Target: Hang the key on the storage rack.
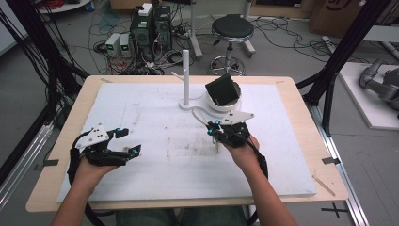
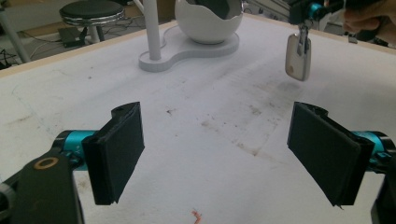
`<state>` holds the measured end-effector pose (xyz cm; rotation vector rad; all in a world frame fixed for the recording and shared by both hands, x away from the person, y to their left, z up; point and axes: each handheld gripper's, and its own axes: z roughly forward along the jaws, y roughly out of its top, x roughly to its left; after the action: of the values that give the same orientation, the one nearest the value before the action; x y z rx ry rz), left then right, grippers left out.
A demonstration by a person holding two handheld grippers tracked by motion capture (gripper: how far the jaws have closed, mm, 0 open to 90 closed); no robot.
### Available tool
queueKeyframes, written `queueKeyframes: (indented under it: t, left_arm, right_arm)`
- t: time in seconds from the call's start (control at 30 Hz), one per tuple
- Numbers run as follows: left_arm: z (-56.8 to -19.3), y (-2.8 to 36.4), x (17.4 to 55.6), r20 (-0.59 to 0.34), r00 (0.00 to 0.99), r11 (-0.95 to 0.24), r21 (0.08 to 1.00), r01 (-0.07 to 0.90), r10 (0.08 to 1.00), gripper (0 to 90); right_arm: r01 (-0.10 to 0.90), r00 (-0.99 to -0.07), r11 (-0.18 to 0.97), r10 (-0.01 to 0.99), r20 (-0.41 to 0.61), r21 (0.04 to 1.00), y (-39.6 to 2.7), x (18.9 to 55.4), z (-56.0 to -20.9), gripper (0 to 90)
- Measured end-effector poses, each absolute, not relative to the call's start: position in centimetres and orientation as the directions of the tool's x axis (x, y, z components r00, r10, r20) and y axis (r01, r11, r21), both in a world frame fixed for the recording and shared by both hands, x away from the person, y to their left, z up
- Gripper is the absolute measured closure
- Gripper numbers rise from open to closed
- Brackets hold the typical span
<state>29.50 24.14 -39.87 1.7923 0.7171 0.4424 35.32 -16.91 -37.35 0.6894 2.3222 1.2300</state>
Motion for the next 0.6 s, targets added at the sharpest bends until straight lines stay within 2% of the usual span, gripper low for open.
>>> queueKeyframes:
  t: [0.6]
  left_arm:
    - [-39.9,23.8,29.5,-0.035,0.741,-0.231,0.939,0.254,0.671,18.5]
  right_arm:
    - [0.177,-0.705,0.429,0.683,-0.189,0.886,-14.8,39.9,-31.5,82.9]
